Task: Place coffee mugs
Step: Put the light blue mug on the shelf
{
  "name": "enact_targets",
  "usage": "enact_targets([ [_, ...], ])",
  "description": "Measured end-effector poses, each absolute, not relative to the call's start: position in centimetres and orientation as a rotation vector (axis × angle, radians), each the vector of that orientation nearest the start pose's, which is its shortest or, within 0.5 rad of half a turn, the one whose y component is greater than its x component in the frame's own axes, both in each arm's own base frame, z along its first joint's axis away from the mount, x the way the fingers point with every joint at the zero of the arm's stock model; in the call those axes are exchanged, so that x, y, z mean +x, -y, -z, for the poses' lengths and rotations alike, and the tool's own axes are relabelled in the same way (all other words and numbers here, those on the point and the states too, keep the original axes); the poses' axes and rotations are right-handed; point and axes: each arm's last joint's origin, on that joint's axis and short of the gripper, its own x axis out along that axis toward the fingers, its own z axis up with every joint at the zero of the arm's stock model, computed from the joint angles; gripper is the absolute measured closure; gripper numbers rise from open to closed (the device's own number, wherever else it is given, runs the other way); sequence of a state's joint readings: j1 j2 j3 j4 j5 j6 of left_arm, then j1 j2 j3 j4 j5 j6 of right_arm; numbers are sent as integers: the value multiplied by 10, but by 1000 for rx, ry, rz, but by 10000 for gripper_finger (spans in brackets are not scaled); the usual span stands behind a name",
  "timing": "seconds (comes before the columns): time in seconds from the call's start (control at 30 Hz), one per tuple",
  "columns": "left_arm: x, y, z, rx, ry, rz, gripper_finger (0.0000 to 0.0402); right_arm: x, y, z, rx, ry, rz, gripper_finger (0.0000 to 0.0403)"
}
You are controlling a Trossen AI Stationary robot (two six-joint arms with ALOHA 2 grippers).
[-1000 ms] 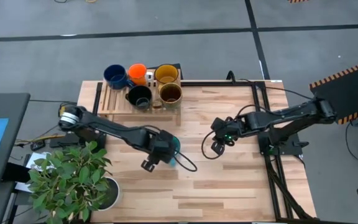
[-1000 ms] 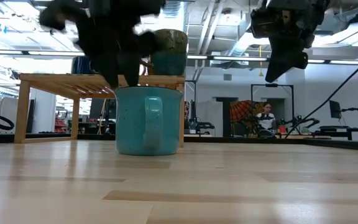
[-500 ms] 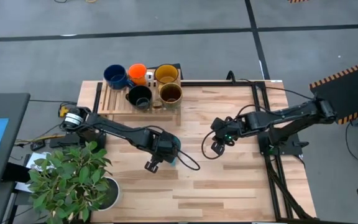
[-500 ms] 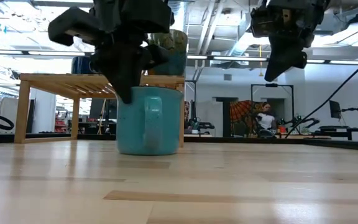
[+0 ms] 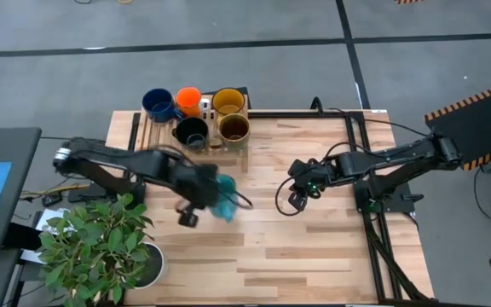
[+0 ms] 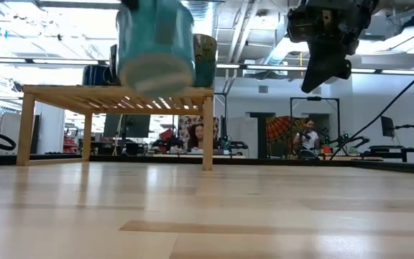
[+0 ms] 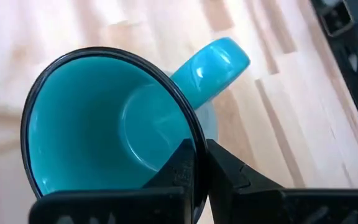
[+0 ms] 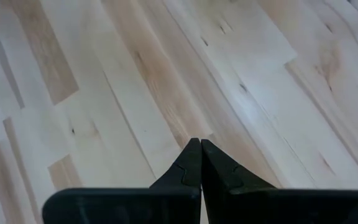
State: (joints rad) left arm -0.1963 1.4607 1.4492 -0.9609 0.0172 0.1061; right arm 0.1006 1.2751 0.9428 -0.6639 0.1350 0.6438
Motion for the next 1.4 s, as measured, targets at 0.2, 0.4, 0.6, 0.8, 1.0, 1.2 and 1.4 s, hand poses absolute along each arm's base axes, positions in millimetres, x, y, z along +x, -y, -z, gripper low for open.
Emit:
enact_targets([
  [0.2,232,39,-426,141,-781,-13,401,248,-13,-253,493,-915,371,382],
  [0.4,189,20,-476,140,-643,-308,401,250,-5,-254,513,-887,392,382],
  [0.6,158,8,-492,163,-658,-447,401,251,-6,-255,505,-879,375,382],
  [0.8,141,0,-481,133,-808,-532,401,251,-5,-255,502,-880,375,382],
  [1.0,135,-6,-483,103,-771,-593,401,251,-2,-255,500,-875,381,382],
  [1.2,111,-25,-486,-101,-659,-841,401,251,-2,-255,499,-871,381,382],
  [1.4,106,-33,-453,-307,-772,-818,401,252,-2,-255,490,-870,377,382],
])
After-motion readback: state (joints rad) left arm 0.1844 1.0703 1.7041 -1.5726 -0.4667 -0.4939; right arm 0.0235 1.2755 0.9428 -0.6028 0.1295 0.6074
